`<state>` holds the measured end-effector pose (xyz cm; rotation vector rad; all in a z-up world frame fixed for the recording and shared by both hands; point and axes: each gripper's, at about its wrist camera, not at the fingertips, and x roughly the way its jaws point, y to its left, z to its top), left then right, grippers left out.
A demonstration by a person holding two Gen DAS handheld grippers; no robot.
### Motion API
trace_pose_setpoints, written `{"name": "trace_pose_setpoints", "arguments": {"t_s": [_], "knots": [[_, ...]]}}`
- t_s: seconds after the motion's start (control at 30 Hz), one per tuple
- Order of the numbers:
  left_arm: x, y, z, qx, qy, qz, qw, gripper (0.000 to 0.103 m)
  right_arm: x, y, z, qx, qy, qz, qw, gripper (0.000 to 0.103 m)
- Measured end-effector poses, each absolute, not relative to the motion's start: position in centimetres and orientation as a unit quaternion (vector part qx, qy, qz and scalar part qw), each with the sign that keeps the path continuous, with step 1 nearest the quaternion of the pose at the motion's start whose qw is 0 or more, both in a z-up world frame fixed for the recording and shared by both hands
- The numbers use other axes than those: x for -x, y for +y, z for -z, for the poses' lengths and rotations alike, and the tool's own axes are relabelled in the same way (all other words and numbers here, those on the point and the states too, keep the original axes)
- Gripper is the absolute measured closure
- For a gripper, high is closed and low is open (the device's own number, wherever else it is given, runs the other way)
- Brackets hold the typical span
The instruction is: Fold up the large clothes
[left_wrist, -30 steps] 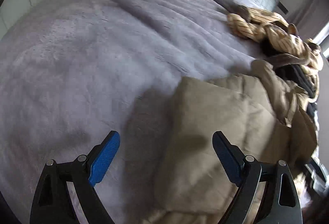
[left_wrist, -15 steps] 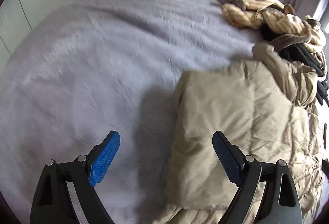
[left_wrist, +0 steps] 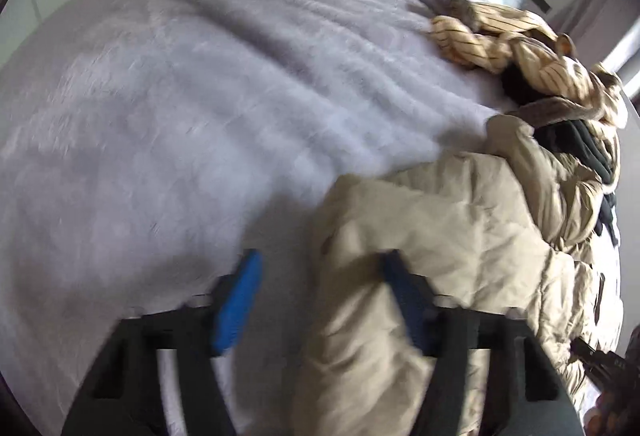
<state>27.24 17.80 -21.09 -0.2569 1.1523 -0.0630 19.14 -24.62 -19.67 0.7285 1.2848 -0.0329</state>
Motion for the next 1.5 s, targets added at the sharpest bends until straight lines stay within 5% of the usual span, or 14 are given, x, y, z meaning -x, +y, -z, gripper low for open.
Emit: {"name": "trace_pose_setpoints", "arguments": {"t_s": [0.03, 0.2, 0.47, 0.67, 1.1, 1.13, 1.17, 1.2, 1.5], "knots": [[-27.4, 17.2, 21.0, 0.11, 0.543, 0.035, 0.832, 0.072, -19.5, -24.3, 19.4, -0.313, 0.584, 0.016, 0.749, 0.095], [-27.4, 13.7, 22.0, 0.059, 0.538, 0.04, 0.84, 0.073, -20.2, -23.4, 18.8, -0.176, 0.584, 0.047, 0.791, 0.095], [-27.2, 11.5, 23.6, 0.0, 0.526, 0.017, 0.85, 0.073, -20.6, -24.3, 21.4, -0.198, 0.589, 0.046, 0.782, 0.095], [-25.2, 13.2, 19.6, 0.005, 0.516, 0.011, 0.856, 0.073, -17.5, -26.3, 18.1, -0.198, 0.584, 0.064, 0.784, 0.069], [-16.2, 5.0, 16.7, 0.009, 0.564, 0.076, 0.822, 0.072, -7.4, -31.9, 14.9, -0.271, 0.578, 0.074, 0.766, 0.046], [-15.5, 3.5, 16.9, 0.008, 0.571, 0.084, 0.817, 0.056, -7.3, -32.0, 15.0, -0.278, 0.577, 0.073, 0.764, 0.043], [-14.9, 2.2, 17.0, 0.008, 0.574, 0.088, 0.814, 0.022, -6.9, -32.4, 14.9, -0.285, 0.576, 0.072, 0.763, 0.04], [-14.4, 1.4, 16.9, 0.008, 0.569, 0.088, 0.817, 0.014, -6.3, -33.1, 14.7, -0.293, 0.573, 0.07, 0.762, 0.04], [-11.5, -6.9, 16.4, -0.014, 0.579, 0.136, 0.804, 0.014, -3.0, -38.1, 14.7, -0.333, 0.559, 0.078, 0.755, 0.026]]}}
